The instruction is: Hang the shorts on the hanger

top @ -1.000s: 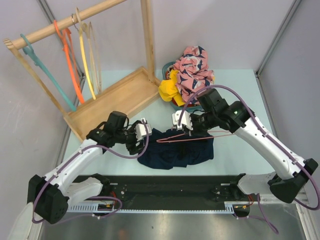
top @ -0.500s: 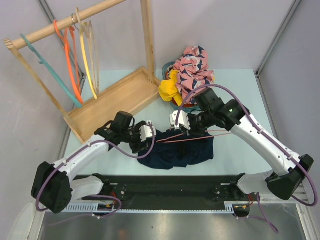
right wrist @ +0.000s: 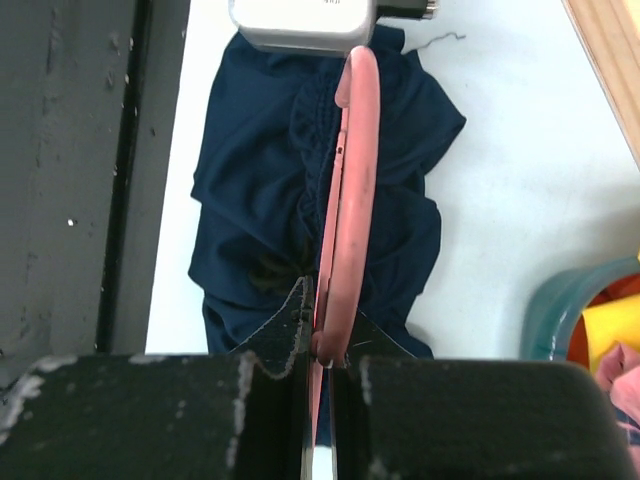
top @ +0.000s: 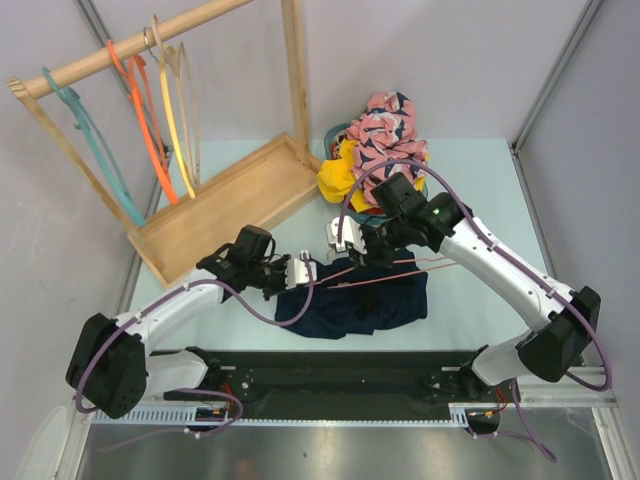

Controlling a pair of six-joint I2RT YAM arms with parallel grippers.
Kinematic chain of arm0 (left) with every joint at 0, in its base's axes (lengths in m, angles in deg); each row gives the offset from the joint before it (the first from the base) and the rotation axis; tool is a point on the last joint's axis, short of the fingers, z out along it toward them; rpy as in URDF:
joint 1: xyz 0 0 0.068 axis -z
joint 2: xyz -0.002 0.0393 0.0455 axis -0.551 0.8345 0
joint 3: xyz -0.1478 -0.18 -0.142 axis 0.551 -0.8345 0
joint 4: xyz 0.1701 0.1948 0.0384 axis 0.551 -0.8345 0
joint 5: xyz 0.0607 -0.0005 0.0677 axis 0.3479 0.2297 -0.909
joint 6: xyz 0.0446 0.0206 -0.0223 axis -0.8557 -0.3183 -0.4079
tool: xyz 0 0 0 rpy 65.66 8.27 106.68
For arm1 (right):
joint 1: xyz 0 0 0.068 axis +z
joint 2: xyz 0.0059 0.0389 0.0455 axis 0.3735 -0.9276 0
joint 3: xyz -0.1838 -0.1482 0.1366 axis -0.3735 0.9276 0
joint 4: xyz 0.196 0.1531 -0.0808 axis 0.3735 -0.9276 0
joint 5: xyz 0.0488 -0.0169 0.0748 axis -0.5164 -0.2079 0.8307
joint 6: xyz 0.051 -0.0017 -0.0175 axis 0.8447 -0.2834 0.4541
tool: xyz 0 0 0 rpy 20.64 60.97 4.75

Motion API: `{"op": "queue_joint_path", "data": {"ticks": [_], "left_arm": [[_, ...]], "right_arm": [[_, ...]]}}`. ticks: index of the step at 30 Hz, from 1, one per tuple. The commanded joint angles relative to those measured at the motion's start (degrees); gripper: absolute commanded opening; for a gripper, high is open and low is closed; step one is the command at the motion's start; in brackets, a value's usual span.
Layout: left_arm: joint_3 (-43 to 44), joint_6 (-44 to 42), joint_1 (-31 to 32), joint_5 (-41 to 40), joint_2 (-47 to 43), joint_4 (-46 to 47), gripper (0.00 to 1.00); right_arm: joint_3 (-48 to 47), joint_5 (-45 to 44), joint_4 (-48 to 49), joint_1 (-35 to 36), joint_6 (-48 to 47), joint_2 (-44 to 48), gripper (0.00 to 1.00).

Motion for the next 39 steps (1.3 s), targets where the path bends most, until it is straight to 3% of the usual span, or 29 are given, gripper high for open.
{"op": "queue_joint_path", "data": {"ticks": [1, 18, 20, 21, 22, 24, 26, 28, 32, 39], "left_arm": [[2.72, -1.63, 0.57, 3.47, -1.4, -1.34, 0.0], [9.05, 3.82, 2.94, 3.56, -4.22, -4.15, 0.0], [9.84, 4.43, 2.68, 2.86, -4.31, -5.04, 0.09], [10.2, 4.87, 2.16, 3.72, -4.22, -5.91, 0.18], [10.55, 4.61, 0.41, 5.04, -4.3, -8.27, 0.42], [10.64, 3.56, -3.44, 8.46, -5.36, -10.22, 0.63], [9.16, 2.51, -5.48, 9.01, -7.2, -10.66, 0.73], [7.57, -0.39, -6.81, 7.35, -10.19, -10.84, 0.8], [4.67, -3.56, -6.81, 7.77, -11.34, -11.46, 0.82], [4.75, 1.26, -2.34, 6.72, -5.02, -1.37, 0.86]], "right_arm": [[-1.11, 6.61, 4.15, -1.61, 1.89, -1.28, 0.0], [1.79, 15.84, 15.31, -2.58, 6.02, -4.98, 0.0], [2.75, 17.59, 16.11, -3.54, 6.63, -4.27, 0.0], [3.19, 18.13, 16.72, -3.9, 6.72, -4.1, 0.0], [3.98, 18.39, 17.17, -4.42, 6.81, -3.83, 0.0], [4.42, 19.62, 18.04, -4.86, 6.99, -3.39, 0.0], [5.12, 20.59, 18.75, -5.3, 7.16, -3.22, 0.0], [5.57, 21.03, 19.45, -5.57, 7.08, -3.13, 0.0], [6.27, 21.91, 20.68, -5.75, 6.81, -2.69, 0.0], [6.54, 22.0, 21.13, -4.52, 4.36, -1.28, 0.0]]}}
